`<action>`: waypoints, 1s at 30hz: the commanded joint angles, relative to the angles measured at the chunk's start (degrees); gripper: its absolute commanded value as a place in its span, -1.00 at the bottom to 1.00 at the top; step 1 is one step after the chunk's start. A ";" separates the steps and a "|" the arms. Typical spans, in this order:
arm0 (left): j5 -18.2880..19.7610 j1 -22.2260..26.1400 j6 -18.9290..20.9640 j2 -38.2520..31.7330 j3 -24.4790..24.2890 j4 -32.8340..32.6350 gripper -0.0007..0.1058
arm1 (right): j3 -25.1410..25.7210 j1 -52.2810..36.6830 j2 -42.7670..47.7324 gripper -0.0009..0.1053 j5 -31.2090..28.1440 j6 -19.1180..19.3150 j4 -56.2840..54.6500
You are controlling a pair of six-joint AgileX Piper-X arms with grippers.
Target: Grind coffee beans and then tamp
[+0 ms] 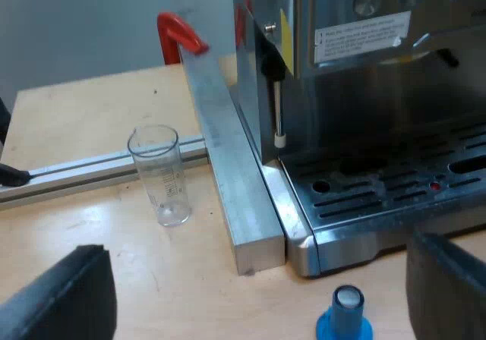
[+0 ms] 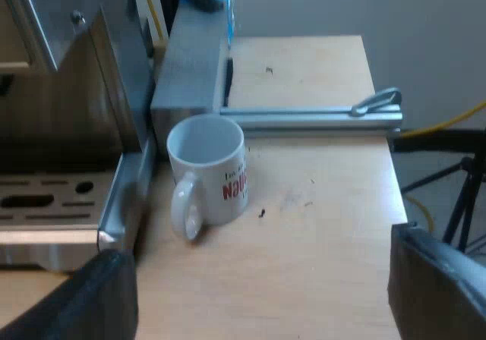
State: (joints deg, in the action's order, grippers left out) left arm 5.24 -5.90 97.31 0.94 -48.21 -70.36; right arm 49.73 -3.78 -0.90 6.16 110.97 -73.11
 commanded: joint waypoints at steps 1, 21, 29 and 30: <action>-0.84 0.08 0.09 -2.79 -0.01 -2.82 0.47 | 0.39 -0.02 3.42 0.33 0.23 -1.54 0.02; -1.66 0.08 0.09 -9.78 1.87 -3.15 0.47 | 0.52 0.04 4.12 0.33 8.32 -1.14 1.51; -1.66 0.08 0.09 -9.68 8.29 8.49 0.47 | -5.18 0.04 4.01 0.33 8.32 -1.50 10.40; -1.66 0.08 0.09 -9.72 9.42 10.07 0.47 | -6.26 0.04 4.01 0.33 8.32 -1.50 11.08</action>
State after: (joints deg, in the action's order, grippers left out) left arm 4.28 -5.90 97.06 -0.78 -39.06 -62.32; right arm 43.57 -3.78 0.77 13.82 109.16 -63.28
